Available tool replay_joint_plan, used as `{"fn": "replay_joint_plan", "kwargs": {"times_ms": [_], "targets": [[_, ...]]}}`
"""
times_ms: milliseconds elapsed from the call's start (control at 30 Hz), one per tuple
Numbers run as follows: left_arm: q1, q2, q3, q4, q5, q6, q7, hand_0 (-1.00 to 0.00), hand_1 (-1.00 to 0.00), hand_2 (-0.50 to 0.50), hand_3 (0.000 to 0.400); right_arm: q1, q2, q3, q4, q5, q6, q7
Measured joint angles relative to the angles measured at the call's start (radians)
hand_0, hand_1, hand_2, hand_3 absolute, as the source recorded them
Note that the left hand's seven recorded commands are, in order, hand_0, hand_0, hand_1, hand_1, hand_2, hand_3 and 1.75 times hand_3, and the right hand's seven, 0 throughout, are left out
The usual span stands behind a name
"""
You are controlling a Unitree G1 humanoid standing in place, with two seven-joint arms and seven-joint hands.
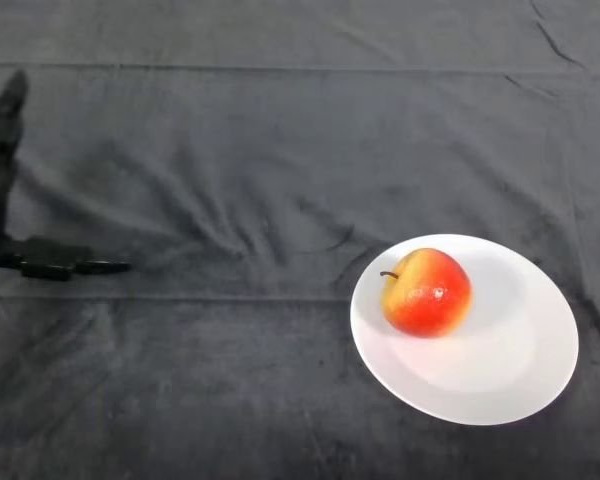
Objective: Move the apple to the plate
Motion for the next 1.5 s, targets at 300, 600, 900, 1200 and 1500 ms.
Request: {"fn": "replay_joint_plan", "kwargs": {"times_ms": [300, 600, 900, 1200, 1500], "targets": [[0.033, 0.033, 0.119, 0.009, -0.069, 0.051, -0.002, 0.0, 0.0, 0.0, 0.0, 0.0, 0.0, 0.0, 0.0, 0.0, 0.0, 0.0], [0.039, 0.08, 0.196, 0.034, -0.094, 0.106, 0.021, 0.0, 0.0, 0.0, 0.0, 0.0, 0.0, 0.0, 0.0, 0.0, 0.0, 0.0], [0.08, 0.105, 0.243, 0.035, -0.094, 0.144, 0.066, 0.0, 0.0, 0.0, 0.0, 0.0, 0.0, 0.0, 0.0, 0.0, 0.0, 0.0], [0.109, 0.106, 0.342, 0.036, -0.126, 0.188, 0.097, 0.0, 0.0, 0.0, 0.0, 0.0, 0.0, 0.0001, 0.0, 0.0, 0.0, 0.0], [0.11, 0.107, 0.479, 0.036, -0.236, 0.233, 0.115, 0.0, 0.0, 0.0, 0.0, 0.0, 0.0, 0.0, 0.0, 0.0, 0.0, 0.0]]}}
